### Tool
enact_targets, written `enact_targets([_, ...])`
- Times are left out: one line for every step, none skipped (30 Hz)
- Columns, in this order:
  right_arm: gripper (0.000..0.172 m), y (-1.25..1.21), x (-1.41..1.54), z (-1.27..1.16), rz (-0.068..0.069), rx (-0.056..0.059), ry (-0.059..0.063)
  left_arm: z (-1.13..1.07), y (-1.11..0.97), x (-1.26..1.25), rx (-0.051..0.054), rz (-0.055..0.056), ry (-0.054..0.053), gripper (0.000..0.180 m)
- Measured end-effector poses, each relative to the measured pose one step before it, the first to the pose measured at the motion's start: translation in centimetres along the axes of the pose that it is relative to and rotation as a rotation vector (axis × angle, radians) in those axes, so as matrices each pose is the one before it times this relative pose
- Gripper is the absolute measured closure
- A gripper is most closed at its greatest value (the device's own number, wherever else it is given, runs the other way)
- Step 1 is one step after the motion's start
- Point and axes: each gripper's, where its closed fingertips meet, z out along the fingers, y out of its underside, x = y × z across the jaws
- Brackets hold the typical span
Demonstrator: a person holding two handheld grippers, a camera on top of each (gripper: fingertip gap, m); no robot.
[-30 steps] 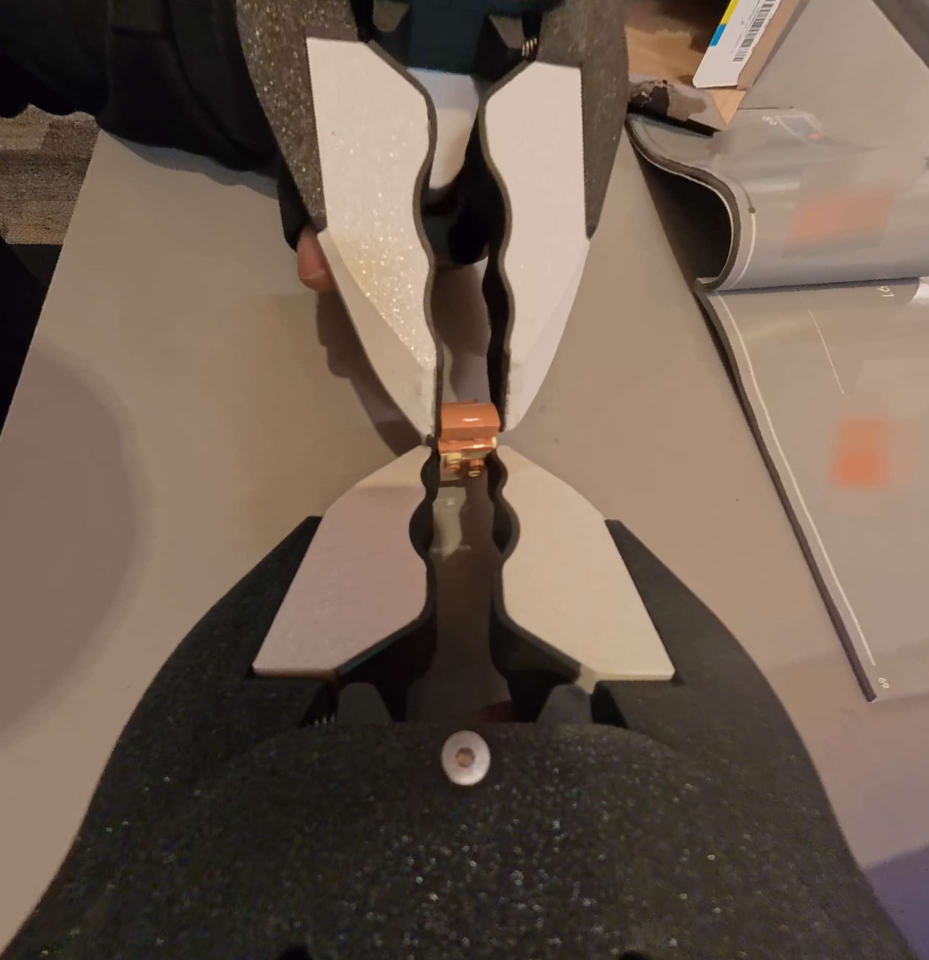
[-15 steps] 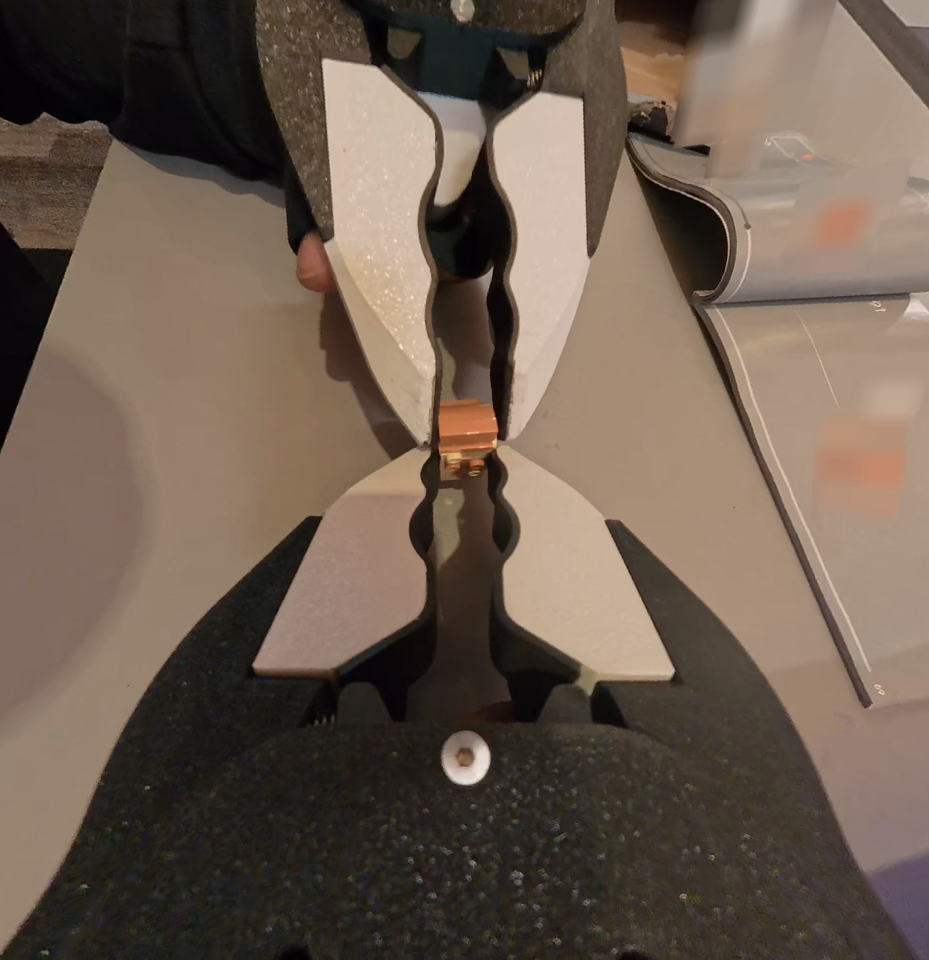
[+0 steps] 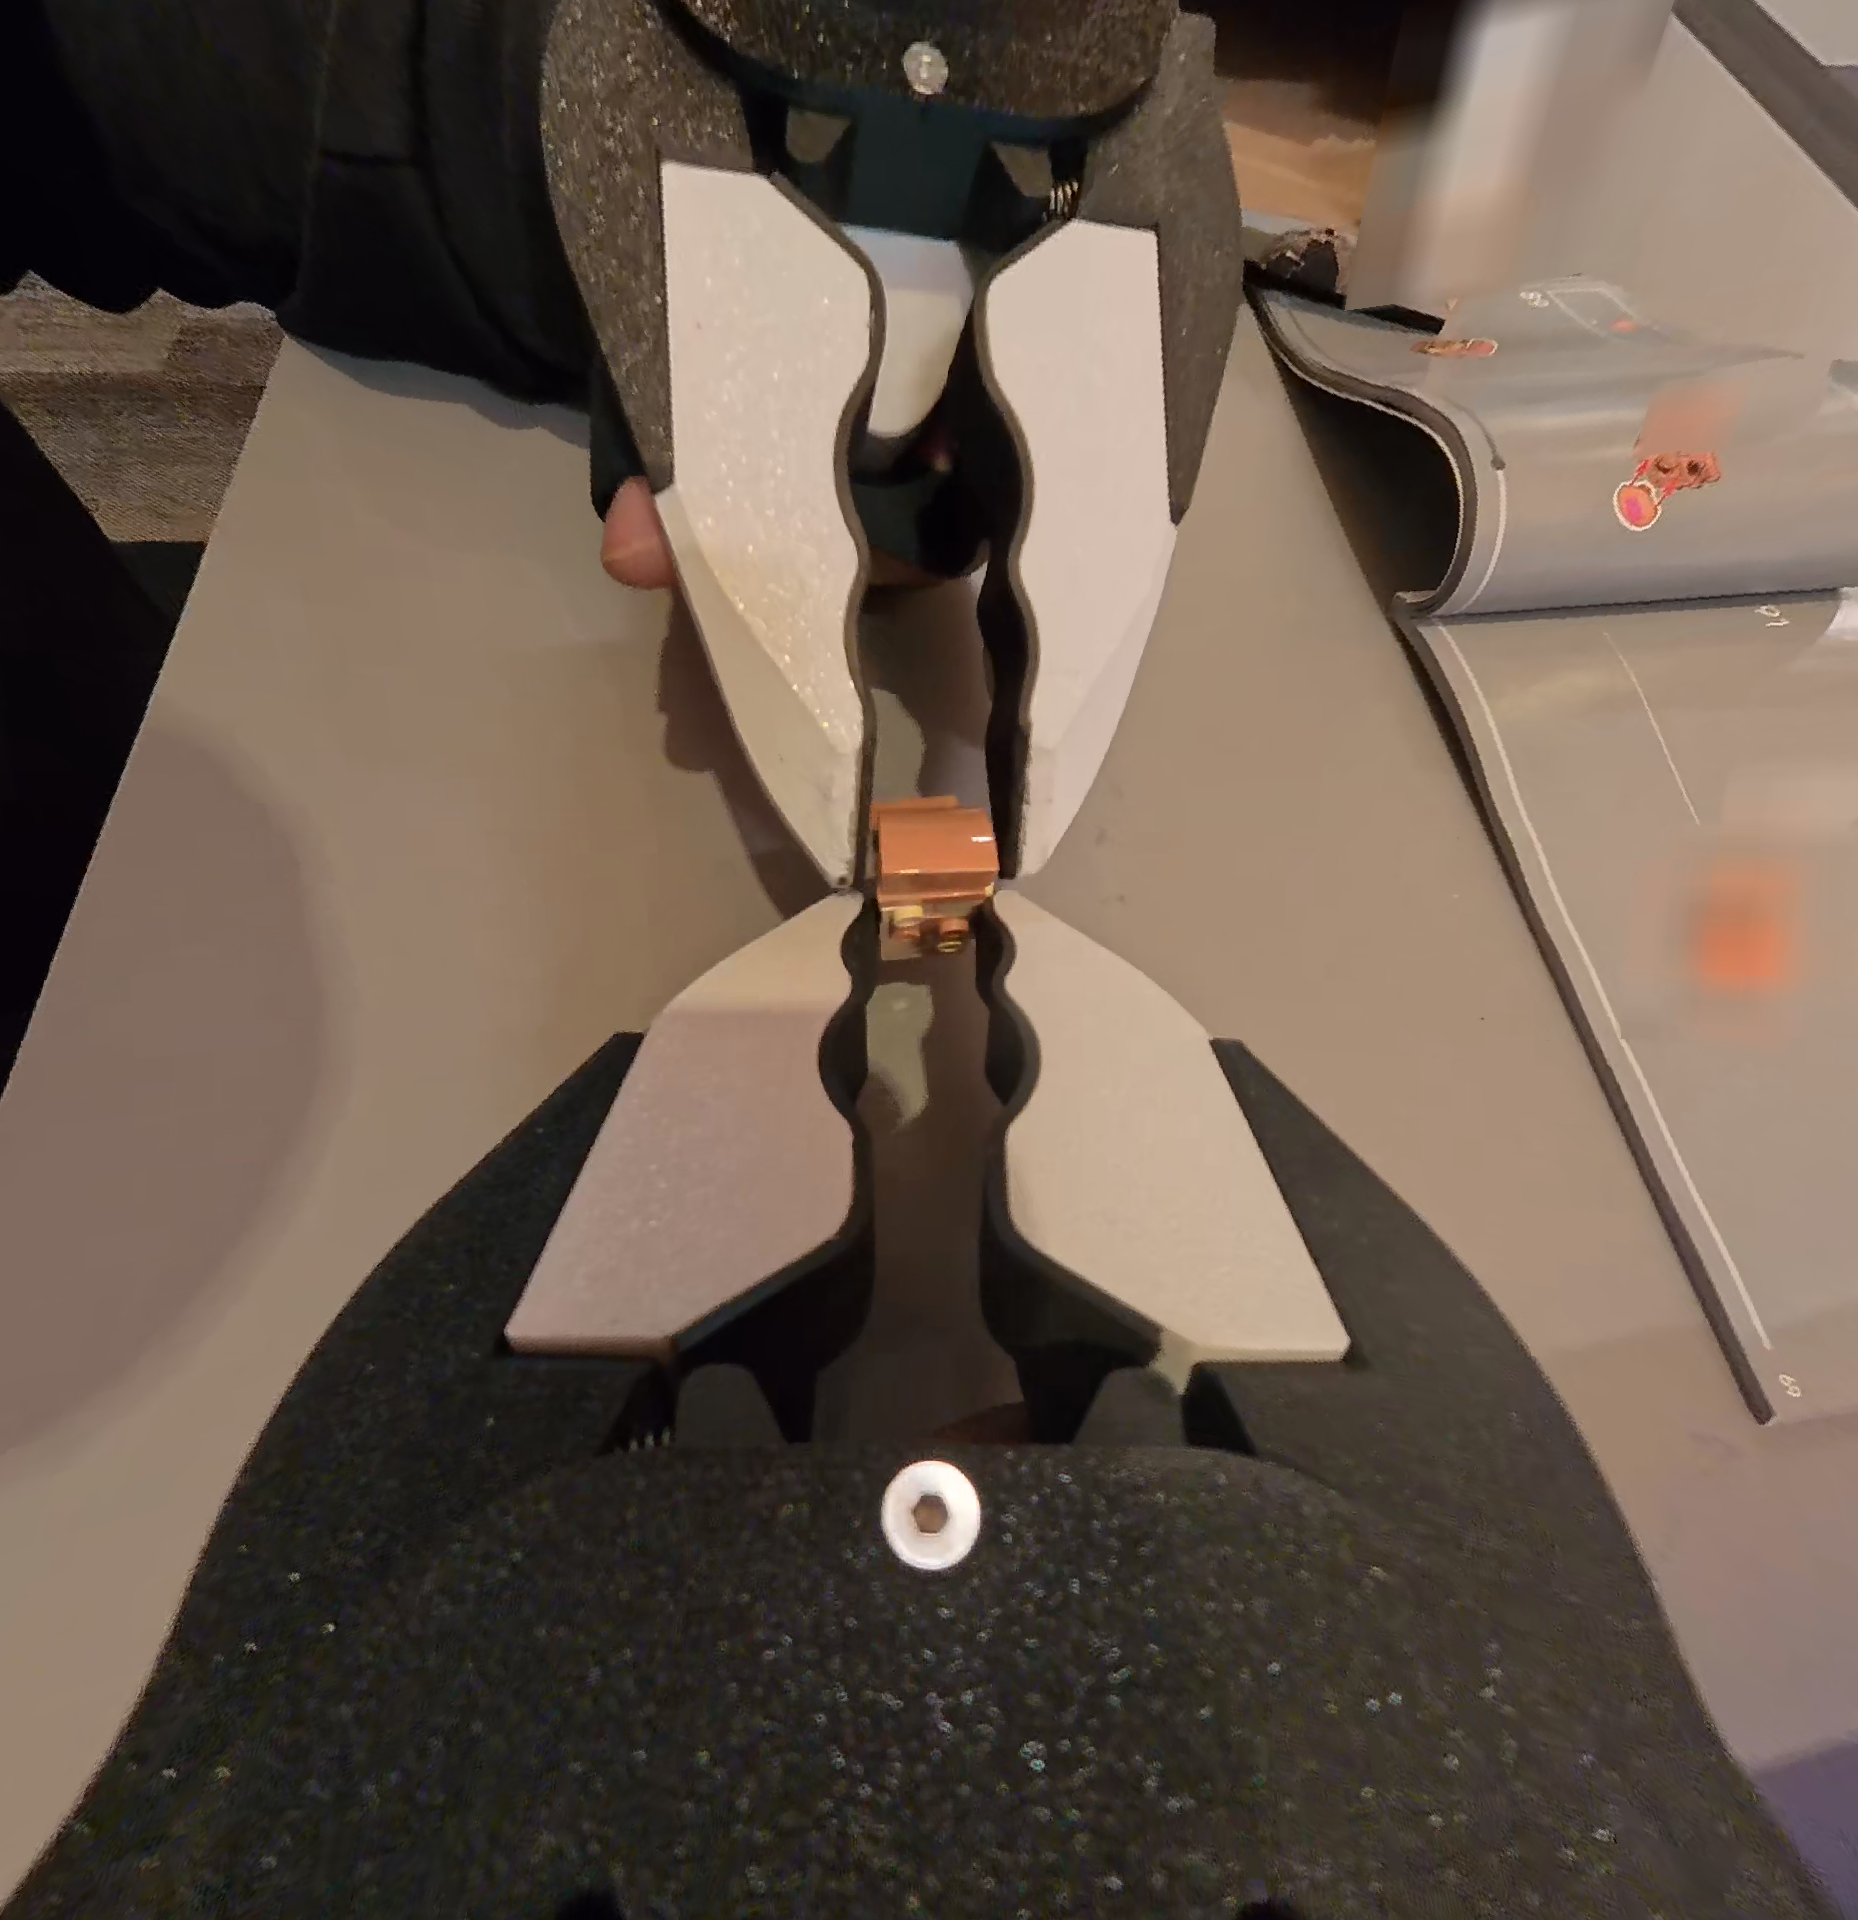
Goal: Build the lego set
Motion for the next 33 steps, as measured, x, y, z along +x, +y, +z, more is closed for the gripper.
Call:
enact_targets([0.154, -0.002, 0.024, -0.02, 0.0019, 0.0006, -0.0001, -0.001, -0.029, 0.016, 0.0016, -0.0019, 0.0014, 0.159])
enact_targets([0.154, -0.015, 0.006, -0.008, 0.002, 0.0012, -0.001, -0.002, -0.02, 0.028, 0.0009, -0.0017, 0.0018, 0.159])
enact_targets([0.154, -0.026, 0.013, -0.028, 0.0026, 0.0027, -0.0008, 0.004, -0.007, 0.022, 0.0005, -0.001, 0.0012, 0.159])
enact_targets([0.154, -0.035, 0.003, -0.031, 0.0035, 0.0025, -0.0018, -0.007, -0.014, 0.007, 0.0007, -0.0003, -0.0001, 0.159])
enact_targets([0.154, -0.028, -0.006, -0.045, 0.0054, 0.0028, -0.0032, -0.014, -0.018, -0.001, 0.0014, -0.0002, -0.0003, 0.16])
enact_targets([0.154, -0.029, 0.013, -0.051, 0.0058, 0.0033, -0.0031, -0.015, -0.033, 0.006, 0.0019, -0.0007, -0.0001, 0.159])
enact_targets([0.154, -0.05, 0.024, -0.056, 0.0068, 0.0047, -0.0032, -0.032, -0.045, -0.013, 0.0025, -0.0008, -0.0007, 0.159])
enact_targets([0.154, -0.041, 0.0, -0.068, 0.0087, 0.0044, -0.0055, -0.044, -0.05, -0.025, 0.0025, -0.0005, -0.0019, 0.159])
enact_targets([0.154, -0.044, 0.003, -0.081, 0.0113, 0.0054, -0.0067, -0.068, -0.058, -0.046, 0.0032, 0.0001, -0.0026, 0.159])
enact_targets([0.154, -0.069, 0.011, -0.091, 0.0142, 0.0071, -0.0081, -0.078, -0.083, -0.041, 0.004, 0.0009, -0.0023, 0.159])
enact_targets([0.154, -0.051, 0.015, -0.084, 0.0165, 0.0064, -0.01, -0.097, -0.113, -0.054, 0.0057, 0.0025, -0.0036, 0.159])
enact_targets([0.154, -0.029, 0.021, -0.09, 0.0157, 0.0049, -0.0088, -0.098, -0.143, -0.031, 0.0071, 0.0052, -0.0032, 0.159])
enact_targets([0.154, -0.028, 0.047, -0.094, 0.0132, 0.0047, -0.0064, -0.12, -0.148, -0.039, 0.0067, 0.0096, -0.0046, 0.159])
enact_targets([0.154, -0.067, 0.05, -0.103, 0.0114, 0.0069, -0.0051, -0.111, -0.122, -0.081, 0.0043, 0.0172, -0.0095, 0.159])
enact_targets([0.154, -0.018, 0.049, -0.091, 0.0092, 0.0034, -0.0031, -0.101, -0.062, -0.149, -0.0015, 0.03, -0.0182, 0.159])
enact_targets([0.154, 0.025, 0.097, -0.065, 0.0067, -0.0016, 0.0014, -0.103, 0.014, -0.166, -0.0066, 0.0498, -0.0239, 0.158])
enact_targets([0.154, 0.063, 0.083, -0.046, 0.0041, -0.0039, 0.0029, -0.113, 0.038, -0.093, -0.0077, 0.0763, -0.0263, 0.156])
enact_targets([0.154, 0.043, 0.023, -0.056, 0.0028, -0.0032, -0.0001, -0.133, 0.052, -0.023, -0.0045, 0.1012, -0.0289, 0.154])
enact_targets([0.154, 0.047, -0.033, -0.034, 0.0016, -0.0033, -0.0031, -0.119, 0.085, -0.01, -0.0041, 0.1062, -0.0313, 0.153])
enact_targets([0.154, 0.031, -0.055, -0.038, 0.0015, -0.0025, -0.0042, -0.082, 0.148, -0.041, -0.0079, 0.0948, -0.0318, 0.15])
enact_targets([0.154, 0.045, -0.035, -0.027, 0.0031, -0.0025, -0.0036, -0.058, 0.149, 0.047, -0.008, 0.0767, -0.02, 0.148])
enact_targets([0.154, 0.044, -0.039, -0.019, 0.0032, -0.003, -0.0041, -0.039, 0.088, 0.151, -0.0035, 0.0584, -0.0074, 0.146])
enact_targets([0.154, 0.017, -0.043, -0.027, 0.0028, -0.0008, -0.0047, -0.042, 0.098, 0.198, -0.0032, 0.0503, -0.0012, 0.145])
enact_targets([0.154, 0.023, -0.062, -0.025, 0.0039, -0.0006, -0.0067, -0.032, 0.041, 0.111, -0.0003, 0.047, -0.0066, 0.144])
enact_targets([0.154, 0.026, -0.046, -0.019, 0.0035, -0.0014, -0.0059, -0.036, -0.032, 0.05, 0.0029, 0.0472, -0.0116, 0.142])
enact_targets([0.154, 0.029, -0.037, -0.005, 0.0022, -0.0025, -0.0047, -0.006, -0.071, 0.038, 0.0031, 0.0508, -0.0147, 0.141])
enact_targets([0.154, 0.007, -0.07, -0.003, 0.0025, -0.0015, -0.007, 0.012, -0.131, -0.05, 0.0049, 0.0548, -0.0221, 0.138])
enact_targets([0.154, -0.012, -0.073, 0.002, 0.0039, 0.0002, -0.0069, 0.021, -0.096, 0.008, 0.0021, 0.0597, -0.0195, 0.137])
enact_targets([0.154, -0.009, -0.083, 0.001, 0.0042, -0.0003, -0.0081, 0.067, -0.038, 0.049, -0.004, 0.06, -0.0163, 0.136])
enact_targets([0.154, -0.032, -0.078, -0.003, 0.0036, 0.0005, -0.0061, 0.09, -0.002, 0.036, -0.0072, 0.0544, -0.0164, 0.133])
enact_targets([0.154, -0.029, -0.093, -0.011, 0.002, -0.0004, -0.007, 0.123, 0.011, 0.076, -0.0066, 0.0438, -0.0117, 0.131])
enact_targets([0.154, -0.035, -0.092, -0.014, 0.0001, -0.0001, -0.0061, 0.118, 0.017, 0.122, -0.0046, 0.0348, -0.0057, 0.13])
enact_targets([0.154, -0.013, -0.088, -0.022, -0.0008, -0.0019, -0.0052, 0.124, 0.023, 0.143, -0.0012, 0.0279, -0.0022, 0.129])
